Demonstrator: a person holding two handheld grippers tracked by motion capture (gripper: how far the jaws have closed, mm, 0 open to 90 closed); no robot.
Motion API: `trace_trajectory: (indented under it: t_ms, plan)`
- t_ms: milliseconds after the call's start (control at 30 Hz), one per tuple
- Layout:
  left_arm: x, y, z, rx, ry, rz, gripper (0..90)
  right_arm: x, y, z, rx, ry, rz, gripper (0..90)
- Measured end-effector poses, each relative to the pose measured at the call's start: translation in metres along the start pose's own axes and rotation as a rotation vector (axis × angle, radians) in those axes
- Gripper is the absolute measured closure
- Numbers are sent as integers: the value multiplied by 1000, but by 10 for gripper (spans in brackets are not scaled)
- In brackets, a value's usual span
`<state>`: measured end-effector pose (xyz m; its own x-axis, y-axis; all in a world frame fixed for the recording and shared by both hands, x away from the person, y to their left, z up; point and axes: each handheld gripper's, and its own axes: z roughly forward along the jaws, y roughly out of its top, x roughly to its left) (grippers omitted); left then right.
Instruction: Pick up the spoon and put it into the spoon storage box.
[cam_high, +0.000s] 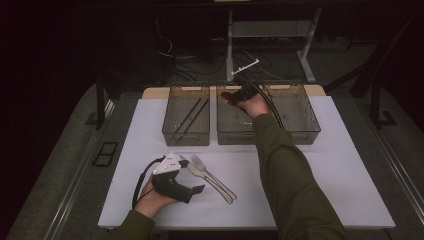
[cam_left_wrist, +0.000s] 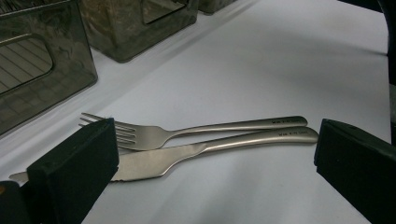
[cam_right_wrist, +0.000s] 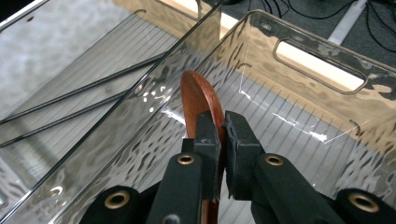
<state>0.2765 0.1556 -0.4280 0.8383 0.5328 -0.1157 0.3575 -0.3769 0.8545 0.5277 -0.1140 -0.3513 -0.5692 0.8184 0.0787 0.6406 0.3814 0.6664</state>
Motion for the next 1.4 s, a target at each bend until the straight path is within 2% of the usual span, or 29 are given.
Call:
trace_trajectory:
  t_ms: [67,333,500,633,833,1067,1400]
  plan:
    - [0,0,0,1,-1,0,0,0,0,2,-12,3,3,836]
    - [0,0,0,2,-2,0,0,0,-2,2,-9,10,3,695]
    - [0,0,1,6,-3,-4,0,1,-4,-7,-27,12,-13,589]
    - [0,0,1,4,-2,5,0,-1,-10,-20,-60,45,-7,533]
    - [0,0,1,10,3,4,0,-8,-25,-40,-92,78,10,463]
    - [1,-1,1,9,9,-2,0,-11,-46,-63,-129,122,-6,426]
    - [1,-3,-2,5,10,-11,0,-17,-84,-91,-178,138,-21,394]
